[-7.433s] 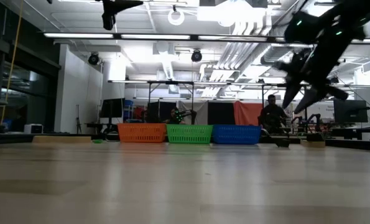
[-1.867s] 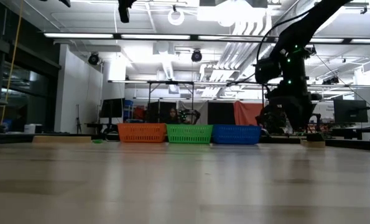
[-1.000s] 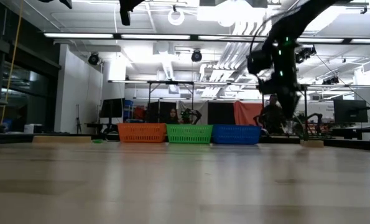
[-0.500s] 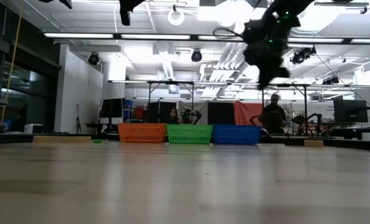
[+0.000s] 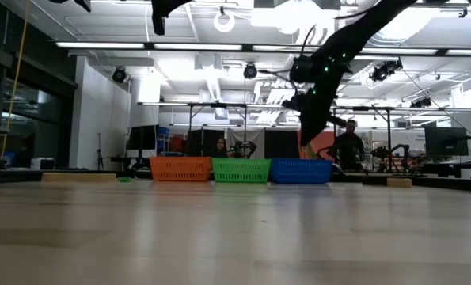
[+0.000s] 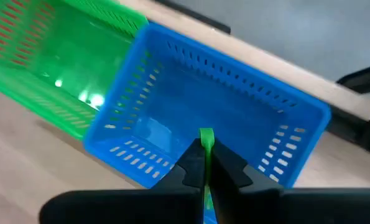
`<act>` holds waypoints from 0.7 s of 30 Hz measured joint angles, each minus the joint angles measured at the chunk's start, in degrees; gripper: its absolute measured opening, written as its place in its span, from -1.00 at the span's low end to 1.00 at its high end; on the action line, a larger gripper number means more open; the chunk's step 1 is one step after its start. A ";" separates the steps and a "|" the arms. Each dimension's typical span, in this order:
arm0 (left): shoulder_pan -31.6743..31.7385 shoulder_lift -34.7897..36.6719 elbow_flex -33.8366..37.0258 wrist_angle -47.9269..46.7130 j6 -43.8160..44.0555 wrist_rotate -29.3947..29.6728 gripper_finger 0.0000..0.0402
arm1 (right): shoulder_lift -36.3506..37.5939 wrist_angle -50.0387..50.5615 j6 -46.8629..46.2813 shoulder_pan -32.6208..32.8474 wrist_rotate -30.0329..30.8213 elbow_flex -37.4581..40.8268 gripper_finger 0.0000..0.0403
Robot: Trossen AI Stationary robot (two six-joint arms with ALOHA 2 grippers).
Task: Sort rubber bands into baskets
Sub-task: Put the green rubber band into the blue basket
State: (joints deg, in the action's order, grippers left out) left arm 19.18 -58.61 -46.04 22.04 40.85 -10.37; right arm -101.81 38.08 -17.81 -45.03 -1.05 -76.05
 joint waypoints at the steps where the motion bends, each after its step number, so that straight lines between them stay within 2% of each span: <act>1: 0.00 0.00 0.00 -0.01 -0.17 -0.01 0.06 | -0.51 -0.02 -0.37 0.02 0.86 0.03 -1.00; 6: -0.02 0.00 0.00 -0.15 -0.26 -0.01 0.06 | -0.53 -3.44 -1.35 0.00 0.90 0.02 -0.87; 14: -0.02 0.00 0.00 -3.72 0.49 -2.70 0.06 | -0.35 -0.81 -1.20 0.04 -0.37 0.02 -0.22; 17: -0.02 0.00 0.00 -4.22 0.42 -3.17 0.06 | 0.68 -0.20 -1.14 -0.03 -3.62 0.02 -0.06; 21: -0.02 0.02 0.00 -4.21 -0.03 -3.20 0.06 | 4.54 -0.27 0.72 0.20 -8.95 0.02 0.00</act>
State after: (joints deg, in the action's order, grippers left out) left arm 19.16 -58.59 -46.04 17.84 40.83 -13.56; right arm -97.27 37.81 -17.09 -44.82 -10.00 -76.03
